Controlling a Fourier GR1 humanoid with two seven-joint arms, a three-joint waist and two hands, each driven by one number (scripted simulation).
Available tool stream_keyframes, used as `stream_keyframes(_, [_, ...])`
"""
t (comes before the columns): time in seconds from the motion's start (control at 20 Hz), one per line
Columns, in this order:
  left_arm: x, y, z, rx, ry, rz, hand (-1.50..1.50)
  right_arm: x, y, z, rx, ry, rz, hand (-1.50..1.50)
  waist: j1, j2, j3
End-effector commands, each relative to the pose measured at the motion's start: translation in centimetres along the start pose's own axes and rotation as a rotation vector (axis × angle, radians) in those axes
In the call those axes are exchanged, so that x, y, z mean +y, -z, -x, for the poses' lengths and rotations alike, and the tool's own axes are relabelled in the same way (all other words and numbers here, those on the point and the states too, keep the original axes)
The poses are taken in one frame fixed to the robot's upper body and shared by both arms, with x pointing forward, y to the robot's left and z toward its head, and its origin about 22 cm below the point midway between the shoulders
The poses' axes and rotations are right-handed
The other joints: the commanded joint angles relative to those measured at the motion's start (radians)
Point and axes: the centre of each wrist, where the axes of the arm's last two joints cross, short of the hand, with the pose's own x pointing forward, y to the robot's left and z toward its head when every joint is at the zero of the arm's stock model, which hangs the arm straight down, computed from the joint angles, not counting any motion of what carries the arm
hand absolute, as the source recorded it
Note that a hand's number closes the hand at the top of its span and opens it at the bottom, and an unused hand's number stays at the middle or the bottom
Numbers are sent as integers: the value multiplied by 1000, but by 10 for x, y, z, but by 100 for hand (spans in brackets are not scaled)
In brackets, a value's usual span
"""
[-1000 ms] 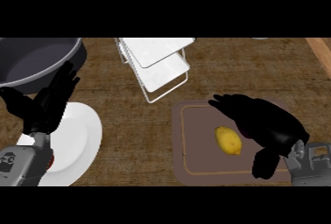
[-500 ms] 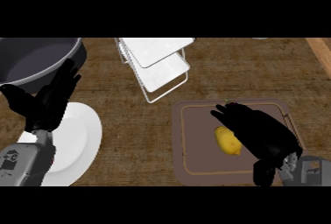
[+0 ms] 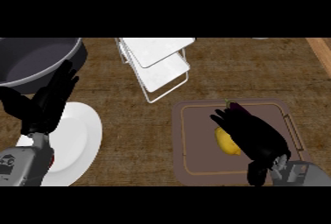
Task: Pick the lemon from the tray and place it in the tiered shelf
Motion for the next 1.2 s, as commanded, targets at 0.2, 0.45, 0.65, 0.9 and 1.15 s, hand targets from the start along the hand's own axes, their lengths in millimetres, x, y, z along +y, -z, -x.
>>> stream_keyframes(0.2, [-7,-13,5,0,-7,12,0,4,9,26,7,11,8,-150,3,0,0])
stream_keyframes(0.45, [-8,2,2,4,-21,-12,0,41,31,7,-2,29,-39,-150,0,0,0])
stream_keyframes(0.65, [13,4,16,3,-18,18,0,46,45,-14,7,31,-35,-150,-1,1,0])
stream_keyframes(0.9, [6,9,-12,-21,-9,3,0,52,67,13,9,26,-88,150,2,1,0])
stream_keyframes(1.15, [-10,-9,22,2,14,1,0,57,54,0,-76,-83,-6,150,0,0,0])
